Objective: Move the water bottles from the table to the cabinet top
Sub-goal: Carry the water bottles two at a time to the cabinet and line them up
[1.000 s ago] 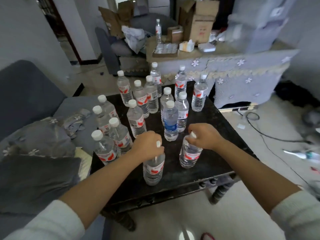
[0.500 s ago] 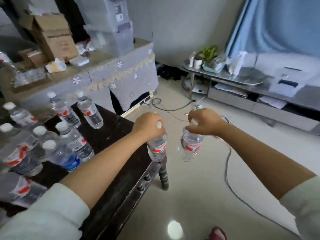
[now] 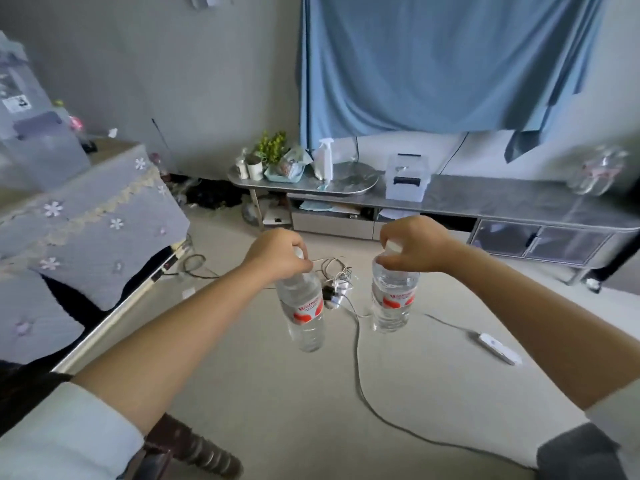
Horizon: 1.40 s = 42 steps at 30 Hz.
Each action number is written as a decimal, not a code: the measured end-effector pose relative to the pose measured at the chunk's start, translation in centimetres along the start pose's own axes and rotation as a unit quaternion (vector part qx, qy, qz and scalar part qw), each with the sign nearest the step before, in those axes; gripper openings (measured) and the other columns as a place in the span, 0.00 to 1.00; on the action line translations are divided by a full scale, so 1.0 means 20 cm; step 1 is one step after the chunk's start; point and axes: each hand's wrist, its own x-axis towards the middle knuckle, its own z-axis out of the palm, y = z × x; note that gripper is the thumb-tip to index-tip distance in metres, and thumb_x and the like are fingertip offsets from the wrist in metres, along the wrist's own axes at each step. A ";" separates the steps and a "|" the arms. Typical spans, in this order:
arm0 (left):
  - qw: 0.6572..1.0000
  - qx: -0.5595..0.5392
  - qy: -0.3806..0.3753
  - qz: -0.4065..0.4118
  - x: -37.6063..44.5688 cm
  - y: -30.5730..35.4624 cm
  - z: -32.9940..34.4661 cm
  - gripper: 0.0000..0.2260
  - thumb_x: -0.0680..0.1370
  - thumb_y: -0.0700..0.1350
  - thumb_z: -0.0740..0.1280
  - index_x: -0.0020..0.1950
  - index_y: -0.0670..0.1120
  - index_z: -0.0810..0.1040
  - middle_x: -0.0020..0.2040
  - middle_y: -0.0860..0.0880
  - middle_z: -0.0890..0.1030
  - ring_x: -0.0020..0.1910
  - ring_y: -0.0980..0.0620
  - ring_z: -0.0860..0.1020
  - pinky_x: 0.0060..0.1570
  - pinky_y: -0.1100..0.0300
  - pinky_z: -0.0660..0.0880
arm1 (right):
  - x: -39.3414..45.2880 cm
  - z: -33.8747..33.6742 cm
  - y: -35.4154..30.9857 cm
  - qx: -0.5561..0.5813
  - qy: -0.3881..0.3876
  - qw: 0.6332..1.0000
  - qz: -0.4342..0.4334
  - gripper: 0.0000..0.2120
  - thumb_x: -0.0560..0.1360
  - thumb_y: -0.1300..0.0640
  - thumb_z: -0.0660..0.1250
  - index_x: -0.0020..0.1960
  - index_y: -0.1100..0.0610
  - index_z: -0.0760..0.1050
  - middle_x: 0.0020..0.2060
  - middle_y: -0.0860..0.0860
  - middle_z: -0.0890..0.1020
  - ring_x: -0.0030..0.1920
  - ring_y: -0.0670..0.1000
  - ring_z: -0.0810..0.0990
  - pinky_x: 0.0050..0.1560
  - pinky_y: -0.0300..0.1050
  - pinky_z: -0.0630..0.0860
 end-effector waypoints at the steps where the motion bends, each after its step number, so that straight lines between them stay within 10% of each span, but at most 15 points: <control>1: 1.000 0.005 -0.008 0.012 0.06 0.06 0.03 0.06 0.71 0.43 0.71 0.47 0.44 0.82 0.46 0.49 0.76 0.49 0.49 0.74 0.43 0.62 0.66 | 0.00 -0.01 0.09 0.002 0.003 1.000 0.021 0.15 0.73 0.50 0.67 0.54 0.59 0.77 0.50 0.56 0.81 0.45 0.53 0.72 0.45 0.44 0.68; 10: 0.994 0.021 -0.059 0.085 0.71 0.61 0.31 0.02 0.70 0.41 0.71 0.40 0.48 0.80 0.42 0.50 0.76 0.45 0.50 0.75 0.35 0.63 0.67 | 0.03 -0.03 0.85 0.043 -0.017 0.982 0.183 0.15 0.73 0.50 0.67 0.53 0.60 0.77 0.42 0.52 0.74 0.45 0.53 0.72 0.44 0.41 0.66; 18: 0.974 0.042 -0.132 0.180 1.44 0.94 0.56 0.04 0.69 0.43 0.73 0.42 0.46 0.81 0.49 0.47 0.80 0.49 0.49 0.76 0.47 0.60 0.71 | 0.35 -0.04 1.47 0.017 -0.039 0.965 0.260 0.15 0.72 0.48 0.68 0.52 0.58 0.76 0.51 0.55 0.81 0.47 0.55 0.77 0.45 0.46 0.73; 25: 0.944 0.069 -0.176 0.270 2.03 1.31 0.65 0.06 0.72 0.43 0.70 0.47 0.44 0.81 0.46 0.50 0.75 0.45 0.52 0.72 0.33 0.66 0.66 | 0.61 -0.15 1.91 0.017 -0.012 0.941 0.338 0.15 0.72 0.49 0.69 0.54 0.57 0.76 0.43 0.49 0.74 0.42 0.50 0.69 0.40 0.39 0.64; 42: 0.925 0.108 -0.228 0.286 2.95 2.35 1.42 0.04 0.71 0.43 0.71 0.39 0.48 0.76 0.54 0.47 0.81 0.53 0.47 0.78 0.47 0.58 0.72 | 0.66 -0.24 3.27 0.012 -0.017 0.904 0.427 0.14 0.71 0.48 0.68 0.51 0.57 0.76 0.50 0.55 0.82 0.43 0.53 0.72 0.41 0.40 0.65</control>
